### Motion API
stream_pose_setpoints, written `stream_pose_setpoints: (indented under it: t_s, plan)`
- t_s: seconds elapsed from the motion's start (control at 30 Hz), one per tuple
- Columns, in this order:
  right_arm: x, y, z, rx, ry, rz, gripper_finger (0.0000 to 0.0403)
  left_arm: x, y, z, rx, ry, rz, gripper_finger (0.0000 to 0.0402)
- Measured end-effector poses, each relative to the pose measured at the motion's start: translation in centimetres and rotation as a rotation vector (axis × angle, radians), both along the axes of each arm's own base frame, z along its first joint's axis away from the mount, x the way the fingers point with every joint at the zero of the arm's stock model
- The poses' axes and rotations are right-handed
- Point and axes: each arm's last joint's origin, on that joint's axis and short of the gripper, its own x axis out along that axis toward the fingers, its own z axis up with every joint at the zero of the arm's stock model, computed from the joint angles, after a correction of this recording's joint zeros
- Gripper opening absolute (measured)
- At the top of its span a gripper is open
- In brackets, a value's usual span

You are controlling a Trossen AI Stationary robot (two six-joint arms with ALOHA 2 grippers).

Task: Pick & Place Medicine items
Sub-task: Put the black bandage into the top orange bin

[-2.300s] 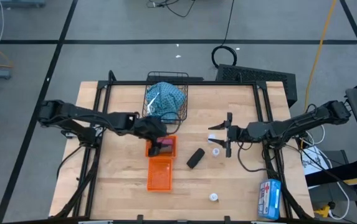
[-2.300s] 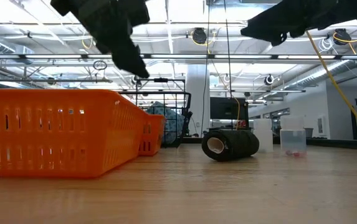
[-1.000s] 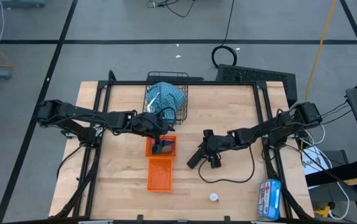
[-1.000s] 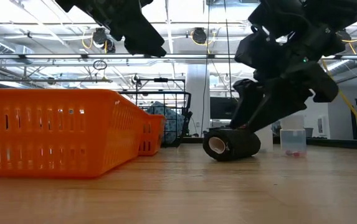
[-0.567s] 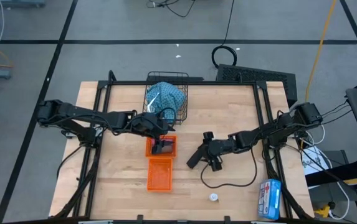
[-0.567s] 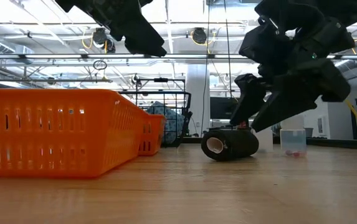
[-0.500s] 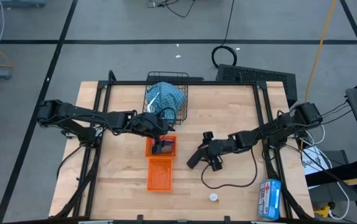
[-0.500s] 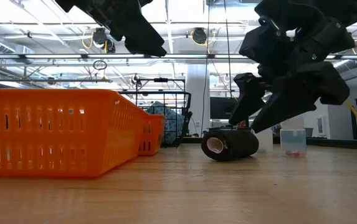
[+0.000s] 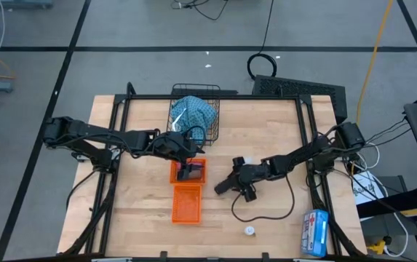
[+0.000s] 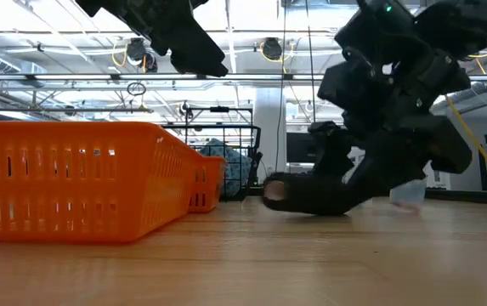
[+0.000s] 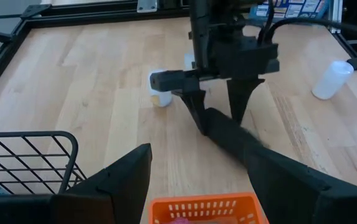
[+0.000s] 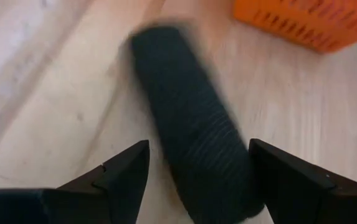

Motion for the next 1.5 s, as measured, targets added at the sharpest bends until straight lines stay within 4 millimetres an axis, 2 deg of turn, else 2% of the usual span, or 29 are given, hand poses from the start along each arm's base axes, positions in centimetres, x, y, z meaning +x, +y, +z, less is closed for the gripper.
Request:
stream_pose_setpoints:
  t_s: [0.17, 0.6, 0.83, 1.03, 1.17, 1.27, 1.4, 1.5]
  plan:
    - [-0.2, -0.1, -0.3, -0.018, 0.026, -0.034, 0.0254, 0.0, 0.0, 0.0, -0.003, 0.002, 0.002, 0.0264]
    - [-0.1, -0.1, 0.0, -0.006, 0.005, -0.057, 0.0196, 0.0, 0.0, 0.0, -0.058, 0.004, 0.036, 0.0264]
    - [-0.1, -0.1, 0.1, -0.007, -0.001, -0.059, 0.014, 0.0, 0.0, 0.0, -0.059, 0.001, 0.036, 0.0264]
    - [-0.4, -0.5, 2.1, 0.002, -0.059, -0.067, 0.0086, 0.1, 0.0, 0.1, -0.128, -0.003, 0.08, 0.0264]
    - [-0.7, -1.2, 4.5, -0.005, -0.152, -0.148, 0.007, 0.0, 0.0, 0.1, -0.148, 0.005, 0.112, 0.0264]
    - [-0.9, -2.0, 5.7, -0.005, -0.201, -0.209, 0.0067, 0.2, 0.0, 1.2, -0.148, 0.038, 0.116, 0.0264]
    - [-0.8, -2.9, 6.3, 0.005, -0.235, -0.242, 0.0065, 1.4, 0.0, 2.9, -0.153, 0.124, 0.134, 0.0264]
    - [-0.8, -3.2, 6.3, 0.002, -0.237, -0.251, 0.0065, 3.2, -0.2, 3.8, -0.119, 0.171, 0.116, 0.0264]
